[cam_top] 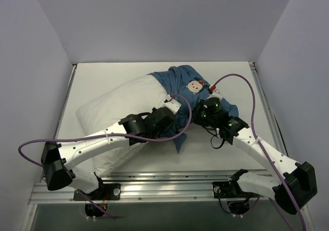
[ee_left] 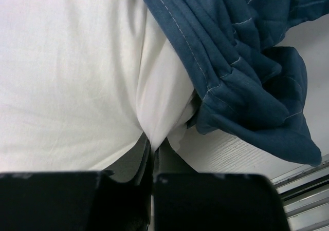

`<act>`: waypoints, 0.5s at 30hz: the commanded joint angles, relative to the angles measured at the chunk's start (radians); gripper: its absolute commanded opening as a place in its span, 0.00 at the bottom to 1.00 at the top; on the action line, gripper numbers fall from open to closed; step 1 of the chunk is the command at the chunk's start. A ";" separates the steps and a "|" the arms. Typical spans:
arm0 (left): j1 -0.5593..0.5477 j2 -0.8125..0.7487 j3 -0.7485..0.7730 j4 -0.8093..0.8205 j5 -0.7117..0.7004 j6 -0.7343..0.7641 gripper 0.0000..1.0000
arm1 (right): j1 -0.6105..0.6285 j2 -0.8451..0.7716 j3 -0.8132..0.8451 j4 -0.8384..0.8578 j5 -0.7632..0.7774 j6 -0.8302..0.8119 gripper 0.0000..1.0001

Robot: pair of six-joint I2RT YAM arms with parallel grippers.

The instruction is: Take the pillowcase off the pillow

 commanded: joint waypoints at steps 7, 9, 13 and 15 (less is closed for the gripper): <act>0.168 -0.206 -0.081 -0.054 -0.068 -0.075 0.02 | -0.201 -0.029 0.263 -0.256 0.158 -0.128 0.00; 0.188 -0.224 -0.106 -0.095 -0.060 -0.092 0.02 | -0.302 -0.021 0.299 -0.282 0.098 -0.173 0.00; 0.208 -0.250 -0.176 -0.155 -0.066 -0.156 0.02 | -0.564 0.035 0.415 -0.316 -0.060 -0.222 0.00; 0.210 -0.253 -0.219 -0.175 -0.068 -0.181 0.02 | -0.628 0.063 0.487 -0.319 -0.109 -0.227 0.00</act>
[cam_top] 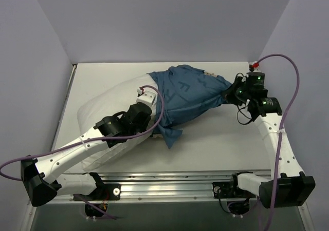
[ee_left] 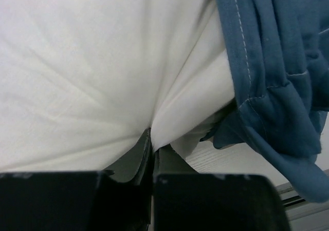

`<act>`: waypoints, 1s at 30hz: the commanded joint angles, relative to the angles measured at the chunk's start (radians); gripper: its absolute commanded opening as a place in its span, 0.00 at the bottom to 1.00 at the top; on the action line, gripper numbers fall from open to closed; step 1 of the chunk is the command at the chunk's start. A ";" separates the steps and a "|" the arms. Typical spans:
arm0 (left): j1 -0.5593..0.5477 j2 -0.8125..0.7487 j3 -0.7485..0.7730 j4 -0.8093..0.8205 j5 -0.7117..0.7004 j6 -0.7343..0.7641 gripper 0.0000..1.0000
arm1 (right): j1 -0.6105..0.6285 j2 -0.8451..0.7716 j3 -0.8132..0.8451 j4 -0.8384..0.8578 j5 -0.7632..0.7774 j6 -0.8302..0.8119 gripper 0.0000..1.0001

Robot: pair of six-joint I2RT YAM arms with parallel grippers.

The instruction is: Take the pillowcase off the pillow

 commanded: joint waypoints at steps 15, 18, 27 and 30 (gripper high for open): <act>0.123 0.094 -0.009 -0.287 -0.195 -0.041 0.02 | -0.462 0.121 0.517 -0.055 0.047 -0.089 0.00; 0.113 0.140 0.054 -0.278 -0.185 -0.027 0.02 | -0.384 0.065 0.362 -0.005 -0.068 -0.048 0.00; -0.022 0.275 0.172 -0.204 -0.157 -0.053 0.02 | -0.227 -0.250 -0.115 -0.028 -0.054 -0.025 0.60; -0.043 0.325 0.187 -0.203 -0.149 -0.078 0.02 | -0.183 -0.349 -0.221 -0.041 -0.175 -0.011 0.77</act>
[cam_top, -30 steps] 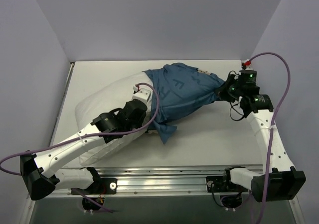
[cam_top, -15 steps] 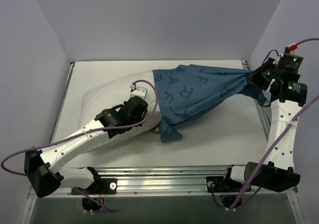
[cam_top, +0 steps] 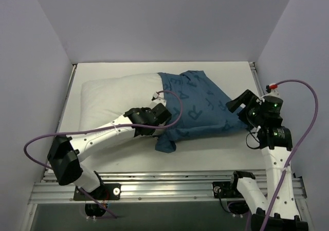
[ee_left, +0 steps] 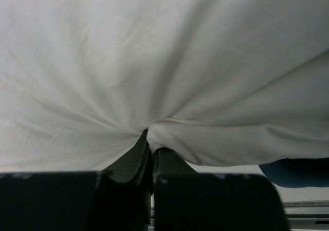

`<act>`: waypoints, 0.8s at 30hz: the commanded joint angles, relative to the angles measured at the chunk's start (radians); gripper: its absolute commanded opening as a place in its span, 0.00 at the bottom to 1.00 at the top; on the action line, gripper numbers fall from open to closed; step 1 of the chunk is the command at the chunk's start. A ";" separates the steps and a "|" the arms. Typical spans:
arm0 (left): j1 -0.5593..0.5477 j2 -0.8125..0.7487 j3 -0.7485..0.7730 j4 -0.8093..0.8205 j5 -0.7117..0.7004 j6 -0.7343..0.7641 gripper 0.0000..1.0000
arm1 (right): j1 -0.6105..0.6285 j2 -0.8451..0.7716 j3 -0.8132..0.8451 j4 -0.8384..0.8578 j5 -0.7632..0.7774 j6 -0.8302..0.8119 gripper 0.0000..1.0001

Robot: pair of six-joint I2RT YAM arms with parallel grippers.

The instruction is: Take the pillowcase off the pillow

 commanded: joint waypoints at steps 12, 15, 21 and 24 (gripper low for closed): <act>-0.066 0.168 0.202 0.045 0.032 -0.061 0.02 | 0.163 -0.300 -0.377 0.078 -0.121 0.225 0.80; -0.072 0.196 0.235 0.052 0.052 -0.058 0.02 | 0.177 -0.297 -0.436 0.208 -0.122 0.260 0.80; -0.075 0.205 0.263 0.039 0.066 -0.063 0.02 | 0.235 -0.082 -0.488 0.518 -0.207 0.277 0.80; -0.075 0.204 0.271 0.045 0.080 -0.052 0.02 | 0.322 0.015 -0.457 0.614 -0.150 0.270 0.80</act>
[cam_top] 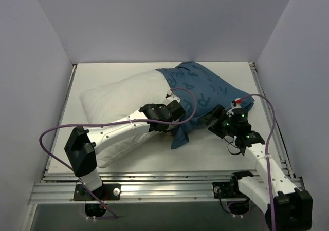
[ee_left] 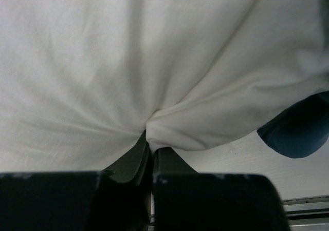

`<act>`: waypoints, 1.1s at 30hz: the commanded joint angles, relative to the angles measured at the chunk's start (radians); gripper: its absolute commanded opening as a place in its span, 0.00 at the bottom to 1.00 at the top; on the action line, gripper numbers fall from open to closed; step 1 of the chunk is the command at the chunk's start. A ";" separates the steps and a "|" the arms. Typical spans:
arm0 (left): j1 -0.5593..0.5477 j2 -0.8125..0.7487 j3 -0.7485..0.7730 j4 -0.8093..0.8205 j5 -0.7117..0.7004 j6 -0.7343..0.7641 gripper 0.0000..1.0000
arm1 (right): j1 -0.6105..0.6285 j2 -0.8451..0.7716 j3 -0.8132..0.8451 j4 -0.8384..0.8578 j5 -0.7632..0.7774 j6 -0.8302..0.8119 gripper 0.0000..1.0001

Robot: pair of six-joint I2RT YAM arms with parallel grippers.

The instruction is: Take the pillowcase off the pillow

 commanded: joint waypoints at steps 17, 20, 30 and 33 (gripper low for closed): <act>0.021 -0.080 0.030 0.003 -0.053 0.063 0.02 | 0.071 0.199 0.188 0.151 0.282 -0.087 0.00; 0.036 -0.125 0.018 -0.050 -0.109 0.072 0.02 | -0.125 0.211 0.281 0.057 0.230 -0.160 0.00; 0.286 -0.215 0.030 -0.185 -0.264 0.224 0.02 | -0.492 0.355 0.587 -0.029 0.125 -0.191 0.00; 0.370 -0.208 0.070 -0.166 -0.277 0.284 0.02 | -0.520 0.401 0.711 -0.075 0.111 -0.220 0.00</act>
